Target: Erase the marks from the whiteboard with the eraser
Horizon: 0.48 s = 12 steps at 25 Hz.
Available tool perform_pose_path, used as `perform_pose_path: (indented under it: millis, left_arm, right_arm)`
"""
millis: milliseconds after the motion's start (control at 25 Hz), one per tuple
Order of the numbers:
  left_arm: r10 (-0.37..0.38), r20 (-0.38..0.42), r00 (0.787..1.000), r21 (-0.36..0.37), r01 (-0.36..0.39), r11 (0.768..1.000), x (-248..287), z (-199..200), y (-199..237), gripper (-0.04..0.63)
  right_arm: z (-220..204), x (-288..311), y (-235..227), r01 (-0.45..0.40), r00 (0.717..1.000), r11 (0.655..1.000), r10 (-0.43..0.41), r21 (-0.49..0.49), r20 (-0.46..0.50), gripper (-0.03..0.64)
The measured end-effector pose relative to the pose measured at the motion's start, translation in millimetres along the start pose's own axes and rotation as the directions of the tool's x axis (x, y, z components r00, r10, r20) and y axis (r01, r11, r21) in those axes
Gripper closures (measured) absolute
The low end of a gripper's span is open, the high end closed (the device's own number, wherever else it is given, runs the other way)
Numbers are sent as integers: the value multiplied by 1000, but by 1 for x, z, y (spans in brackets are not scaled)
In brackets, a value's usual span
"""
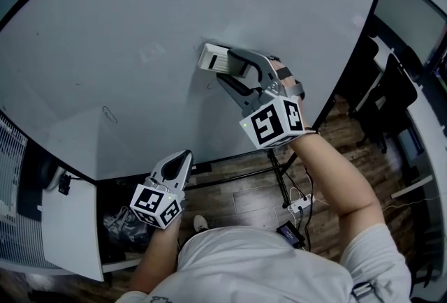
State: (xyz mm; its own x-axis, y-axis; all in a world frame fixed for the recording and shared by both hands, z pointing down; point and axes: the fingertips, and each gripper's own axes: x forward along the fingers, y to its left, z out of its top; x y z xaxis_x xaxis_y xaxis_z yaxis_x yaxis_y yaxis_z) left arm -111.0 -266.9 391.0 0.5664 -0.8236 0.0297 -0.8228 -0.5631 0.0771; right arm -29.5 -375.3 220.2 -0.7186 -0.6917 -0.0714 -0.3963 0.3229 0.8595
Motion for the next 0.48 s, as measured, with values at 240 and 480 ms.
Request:
perform_pose_path:
  millis: [240, 480]
  left_arm:
    - [-5, 2, 1000, 0, 5, 1000, 1, 0, -2, 589]
    - [2, -2, 1000, -8, -2, 1000, -1, -1, 3, 589]
  right_arm:
    - [10, -2, -23, 48, 999, 999, -48, -7, 13, 380]
    - [6, 2, 4, 13, 1000, 1000, -13, -15, 14, 380]
